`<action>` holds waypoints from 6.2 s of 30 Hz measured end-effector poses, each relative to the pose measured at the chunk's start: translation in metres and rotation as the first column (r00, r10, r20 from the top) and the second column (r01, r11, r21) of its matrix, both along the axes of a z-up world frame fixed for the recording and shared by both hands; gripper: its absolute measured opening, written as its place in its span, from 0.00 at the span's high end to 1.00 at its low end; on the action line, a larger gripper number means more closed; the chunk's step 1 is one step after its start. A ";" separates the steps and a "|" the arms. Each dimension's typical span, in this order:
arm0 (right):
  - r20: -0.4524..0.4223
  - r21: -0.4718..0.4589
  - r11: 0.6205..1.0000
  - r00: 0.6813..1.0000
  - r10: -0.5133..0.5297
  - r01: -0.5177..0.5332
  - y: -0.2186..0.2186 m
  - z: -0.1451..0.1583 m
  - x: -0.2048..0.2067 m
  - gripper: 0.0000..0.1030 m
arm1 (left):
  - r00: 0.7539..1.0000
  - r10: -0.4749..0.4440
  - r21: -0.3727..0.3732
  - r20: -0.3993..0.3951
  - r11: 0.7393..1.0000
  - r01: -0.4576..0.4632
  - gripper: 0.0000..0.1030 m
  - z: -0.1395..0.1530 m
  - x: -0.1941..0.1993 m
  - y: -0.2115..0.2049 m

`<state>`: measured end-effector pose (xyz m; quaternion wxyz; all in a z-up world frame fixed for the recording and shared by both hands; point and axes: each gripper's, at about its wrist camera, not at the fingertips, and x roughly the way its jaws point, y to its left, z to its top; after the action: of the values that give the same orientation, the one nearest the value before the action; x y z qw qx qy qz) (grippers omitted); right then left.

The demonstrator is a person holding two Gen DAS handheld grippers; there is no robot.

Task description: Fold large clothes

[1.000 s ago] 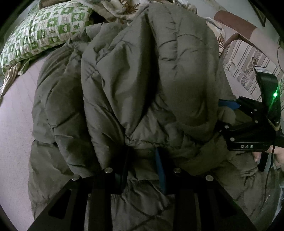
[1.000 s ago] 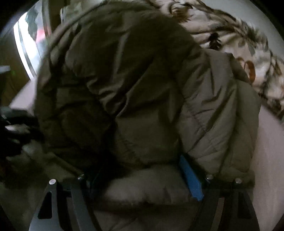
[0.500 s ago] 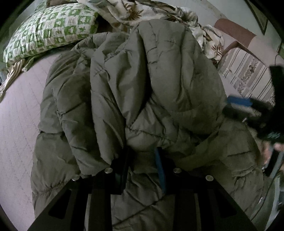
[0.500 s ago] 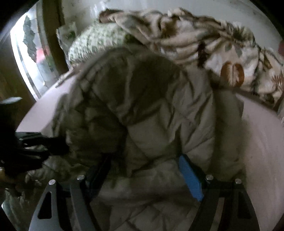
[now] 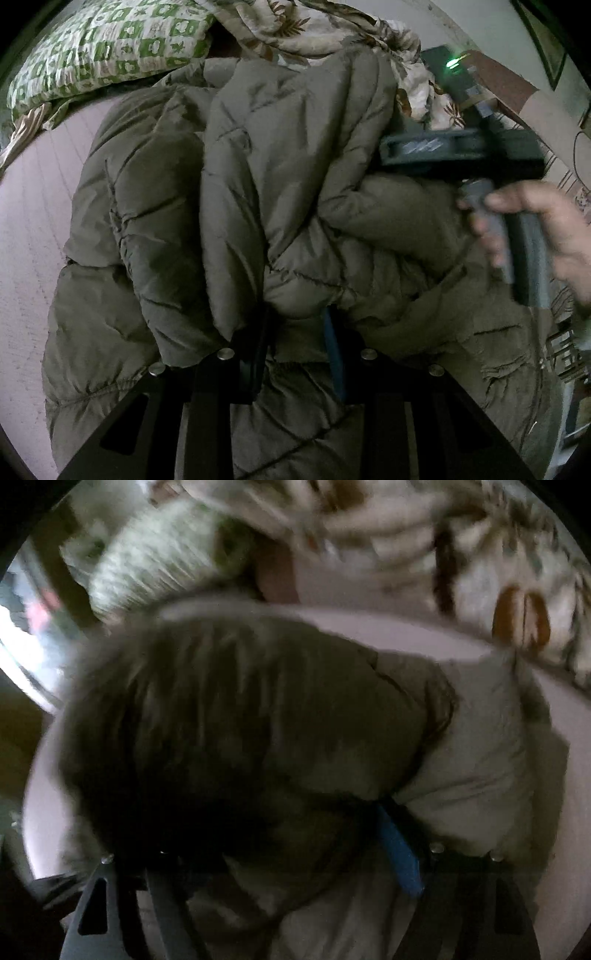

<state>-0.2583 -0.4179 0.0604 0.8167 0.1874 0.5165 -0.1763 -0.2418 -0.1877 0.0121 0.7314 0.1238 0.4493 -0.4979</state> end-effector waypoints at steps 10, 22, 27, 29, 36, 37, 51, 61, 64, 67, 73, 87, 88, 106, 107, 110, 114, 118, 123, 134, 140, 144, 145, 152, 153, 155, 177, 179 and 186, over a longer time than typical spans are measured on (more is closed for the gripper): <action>0.150 -0.036 0.999 0.988 0.031 -0.026 0.042 0.054 -0.065 0.17 | 1.000 0.009 0.015 0.013 1.000 -0.010 0.71 0.002 -0.003 0.004; 0.046 -0.059 0.998 0.999 0.026 -0.023 0.079 -0.004 -0.125 0.17 | 0.996 0.014 0.032 0.089 0.999 -0.017 0.62 0.012 -0.029 -0.012; 0.120 -0.089 0.996 0.993 0.023 -0.013 0.081 0.032 -0.151 0.17 | 0.994 0.035 0.010 0.107 0.999 -0.036 0.21 0.025 -0.043 -0.003; 0.138 -0.085 0.996 0.990 0.010 0.001 0.080 0.041 -0.166 0.17 | 0.988 0.062 0.021 0.143 0.998 -0.066 0.21 0.026 -0.049 0.001; 0.156 -0.071 0.996 0.987 -0.049 0.060 0.085 0.053 -0.228 0.17 | 0.993 0.109 -0.018 0.042 0.994 -0.108 0.21 0.026 -0.051 0.032; 0.157 -0.067 0.995 0.986 -0.062 0.074 0.083 0.053 -0.238 0.17 | 0.992 0.119 -0.022 0.031 0.993 -0.118 0.21 0.027 -0.051 0.038; 0.138 -0.034 0.968 0.961 -0.241 0.247 0.076 0.057 -0.353 0.17 | 0.963 0.262 -0.088 0.063 0.963 -0.256 0.21 0.063 -0.061 0.163; 0.125 -0.010 0.964 0.957 -0.263 0.267 0.087 0.056 -0.379 0.17 | 0.947 0.322 -0.019 -0.013 0.946 -0.322 0.20 0.052 -0.075 0.232; 0.123 0.003 0.964 0.956 -0.265 0.267 0.091 0.053 -0.382 0.17 | 0.948 0.310 0.016 -0.079 0.951 -0.309 0.20 0.032 -0.080 0.243; 0.115 0.007 0.966 0.959 -0.259 0.260 0.094 0.049 -0.383 0.17 | 0.944 0.311 0.066 -0.108 0.950 -0.305 0.20 0.009 -0.081 0.246; 0.095 0.007 0.966 0.962 -0.257 0.258 0.097 0.047 -0.387 0.17 | 0.928 0.346 0.098 -0.140 0.937 -0.335 0.20 -0.015 -0.072 0.246; 0.067 0.038 0.956 0.954 -0.291 0.289 0.089 0.041 -0.410 0.17 | 0.939 0.265 0.094 -0.217 0.964 -0.250 0.29 -0.033 -0.064 0.228; 0.069 0.052 0.957 0.955 -0.287 0.284 0.089 0.040 -0.410 0.17 | 0.932 0.273 0.085 -0.237 0.962 -0.260 0.34 -0.034 -0.060 0.234; -0.028 0.303 0.921 0.968 -0.248 0.245 0.087 -0.013 -0.399 0.46 | 0.973 0.169 0.164 -0.158 0.976 -0.142 0.28 -0.037 -0.067 0.204; -0.029 0.301 0.923 0.970 -0.242 0.239 0.089 -0.011 -0.396 0.50 | 0.973 0.174 0.162 -0.150 0.975 -0.149 0.28 -0.037 -0.068 0.204; -0.042 0.261 0.941 0.977 -0.211 0.214 0.097 -0.007 -0.388 0.58 | 0.969 0.204 0.142 -0.140 0.972 -0.185 0.45 -0.037 -0.070 0.205; -0.040 0.257 0.943 0.977 -0.208 0.211 0.102 -0.005 -0.385 0.58 | 0.959 0.201 0.105 -0.199 0.978 -0.183 0.73 -0.032 -0.069 0.208; -0.033 0.256 0.944 0.978 -0.208 0.209 0.098 -0.005 -0.388 0.58 | 0.972 0.165 0.098 -0.170 0.984 -0.150 0.74 -0.021 -0.078 0.198; -0.028 0.265 0.942 0.978 -0.208 0.208 0.093 -0.006 -0.396 0.58 | 0.943 0.207 0.090 -0.262 0.978 -0.189 0.57 -0.036 -0.060 0.201; -0.008 0.243 0.950 0.979 -0.202 0.198 0.095 0.002 -0.399 0.72 | 0.968 0.182 0.062 -0.175 0.983 -0.174 0.80 -0.021 -0.078 0.176; 0.139 0.268 0.948 0.966 -0.216 0.173 0.092 0.042 -0.408 0.80 | 0.978 0.150 -0.021 -0.148 0.988 -0.155 0.82 0.017 -0.082 0.174; 0.194 0.253 0.956 0.960 -0.202 0.150 0.090 0.066 -0.406 0.80 | 0.979 0.150 -0.066 -0.141 0.985 -0.160 0.83 0.042 -0.079 0.176; 0.207 0.254 0.956 0.957 -0.201 0.146 0.088 0.070 -0.406 0.80 | 0.978 0.152 -0.075 -0.141 0.984 -0.164 0.83 0.047 -0.079 0.175; 0.292 0.245 0.961 0.936 -0.198 0.127 0.074 0.102 -0.400 0.81 | 0.983 0.151 -0.150 -0.102 0.975 -0.166 0.82 0.078 -0.069 0.186; 0.304 0.241 0.963 0.932 -0.196 0.124 0.073 0.107 -0.397 0.81 | 0.984 0.150 -0.159 -0.097 0.974 -0.164 0.82 0.082 -0.067 0.188; 0.330 0.227 0.967 0.925 -0.188 0.115 0.069 0.118 -0.393 0.81 | 0.984 0.151 -0.176 -0.090 0.970 -0.165 0.82 0.089 -0.062 0.184; 0.453 0.288 0.948 0.852 -0.261 0.137 -0.016 0.165 -0.333 0.81 | 0.968 0.247 -0.224 -0.028 0.943 -0.247 0.82 0.145 0.003 0.122; 0.451 0.293 0.944 0.849 -0.274 0.148 -0.024 0.167 -0.324 0.81 | 0.967 0.256 -0.220 -0.015 0.942 -0.253 0.82 0.149 0.011 0.112; 0.438 0.289 0.939 0.847 -0.302 0.185 -0.052 0.175 -0.292 0.81 | 0.958 0.288 -0.192 -0.006 0.940 -0.283 0.81 0.159 0.042 0.079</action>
<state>-0.5502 -0.4695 0.2359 0.8609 0.3846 0.2892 -0.1652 -0.2001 -0.1090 0.1707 0.8092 -0.0077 0.4047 -0.4259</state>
